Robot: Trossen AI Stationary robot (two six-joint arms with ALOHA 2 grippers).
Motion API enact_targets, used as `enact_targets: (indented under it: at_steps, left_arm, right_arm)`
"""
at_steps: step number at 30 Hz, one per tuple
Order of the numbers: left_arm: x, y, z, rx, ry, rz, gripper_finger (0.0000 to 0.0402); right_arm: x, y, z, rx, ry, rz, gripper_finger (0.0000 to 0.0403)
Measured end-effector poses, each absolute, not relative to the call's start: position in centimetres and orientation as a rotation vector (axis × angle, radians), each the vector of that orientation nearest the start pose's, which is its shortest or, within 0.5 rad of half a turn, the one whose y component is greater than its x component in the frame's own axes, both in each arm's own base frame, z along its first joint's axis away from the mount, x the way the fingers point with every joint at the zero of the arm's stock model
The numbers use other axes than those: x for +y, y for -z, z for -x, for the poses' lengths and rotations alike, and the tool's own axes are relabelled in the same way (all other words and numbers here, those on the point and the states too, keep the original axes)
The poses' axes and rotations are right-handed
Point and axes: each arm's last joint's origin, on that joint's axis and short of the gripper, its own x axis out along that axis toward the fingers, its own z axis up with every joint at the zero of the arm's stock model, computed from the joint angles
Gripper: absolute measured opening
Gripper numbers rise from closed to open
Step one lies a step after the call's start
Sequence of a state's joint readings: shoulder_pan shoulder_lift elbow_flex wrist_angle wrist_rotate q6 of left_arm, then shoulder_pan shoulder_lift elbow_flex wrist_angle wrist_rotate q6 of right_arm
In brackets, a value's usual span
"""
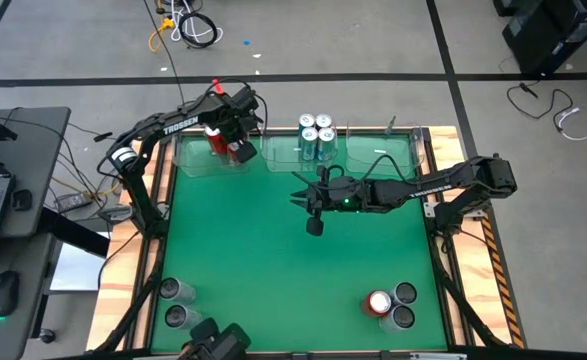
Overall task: Sort soda cans
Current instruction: Put the red soda can into the transparent left bin
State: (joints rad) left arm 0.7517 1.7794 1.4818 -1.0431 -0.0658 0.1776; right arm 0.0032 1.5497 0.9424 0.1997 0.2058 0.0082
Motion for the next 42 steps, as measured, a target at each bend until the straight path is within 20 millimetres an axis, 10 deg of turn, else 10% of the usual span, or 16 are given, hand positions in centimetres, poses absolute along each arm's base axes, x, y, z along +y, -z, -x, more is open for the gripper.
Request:
enact_targets:
  at_steps: [27, 42]
  left_arm:
    - [23.9, -33.5, -25.6, 1.279, -0.613, 0.228, 0.0307]
    - [20.0, -37.3, -25.4, 1.193, -0.491, 0.131, 0.0015]
  right_arm:
    - [-0.4, -23.9, -33.8, 0.406, 0.200, 0.035, 0.0078]
    - [-0.4, -23.7, -33.7, 0.427, 0.199, 0.040, 0.0056]
